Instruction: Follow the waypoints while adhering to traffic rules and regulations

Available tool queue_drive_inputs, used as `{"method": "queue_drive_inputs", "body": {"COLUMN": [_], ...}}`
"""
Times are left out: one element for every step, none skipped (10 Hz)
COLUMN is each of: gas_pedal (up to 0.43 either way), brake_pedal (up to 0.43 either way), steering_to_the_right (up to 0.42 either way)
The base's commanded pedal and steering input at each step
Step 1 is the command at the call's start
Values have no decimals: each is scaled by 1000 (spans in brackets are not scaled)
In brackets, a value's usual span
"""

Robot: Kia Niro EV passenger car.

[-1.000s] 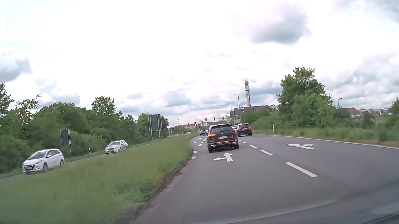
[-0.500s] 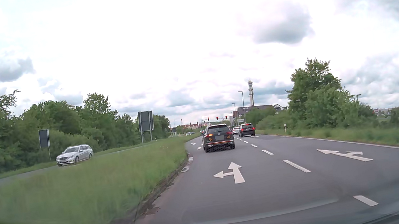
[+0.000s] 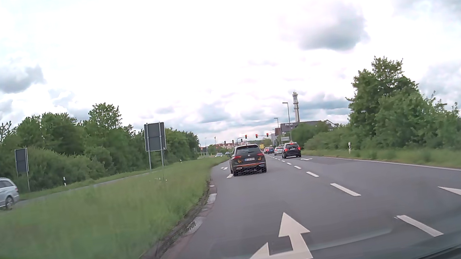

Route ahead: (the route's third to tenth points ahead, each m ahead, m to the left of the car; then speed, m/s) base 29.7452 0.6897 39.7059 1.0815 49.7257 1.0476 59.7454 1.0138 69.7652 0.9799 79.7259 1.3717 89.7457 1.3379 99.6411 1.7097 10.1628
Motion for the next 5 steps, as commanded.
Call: {"method": "queue_drive_inputs", "body": {"gas_pedal": [0,0,0,0,0], "brake_pedal": [0,0,0,0,0], "steering_to_the_right": [-29,-30,-30,-30,-30]}}
